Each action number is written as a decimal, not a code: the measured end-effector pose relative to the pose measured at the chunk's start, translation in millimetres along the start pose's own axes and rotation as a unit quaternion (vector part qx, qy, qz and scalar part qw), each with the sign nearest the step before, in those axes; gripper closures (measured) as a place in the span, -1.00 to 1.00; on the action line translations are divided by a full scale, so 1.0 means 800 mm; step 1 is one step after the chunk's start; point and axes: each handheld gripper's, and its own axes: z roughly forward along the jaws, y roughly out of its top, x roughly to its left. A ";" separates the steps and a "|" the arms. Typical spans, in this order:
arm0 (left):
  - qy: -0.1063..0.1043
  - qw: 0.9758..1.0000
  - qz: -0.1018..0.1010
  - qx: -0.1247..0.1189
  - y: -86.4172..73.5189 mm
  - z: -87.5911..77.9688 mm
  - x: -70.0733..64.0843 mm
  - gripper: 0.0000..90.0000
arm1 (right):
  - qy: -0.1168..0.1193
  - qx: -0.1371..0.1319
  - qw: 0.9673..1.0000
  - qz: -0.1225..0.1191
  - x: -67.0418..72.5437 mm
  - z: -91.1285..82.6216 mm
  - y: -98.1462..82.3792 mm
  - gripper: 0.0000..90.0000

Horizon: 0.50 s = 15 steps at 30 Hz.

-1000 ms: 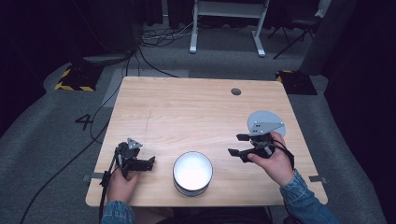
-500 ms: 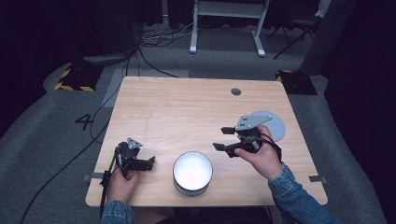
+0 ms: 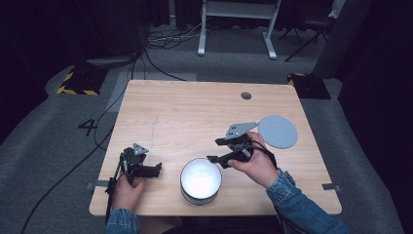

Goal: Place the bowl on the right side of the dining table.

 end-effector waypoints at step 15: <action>0.000 1.000 0.000 0.000 0.000 0.000 0.000 -0.99 | 0.039 0.074 0.996 -0.016 0.018 0.038 -0.007 0.43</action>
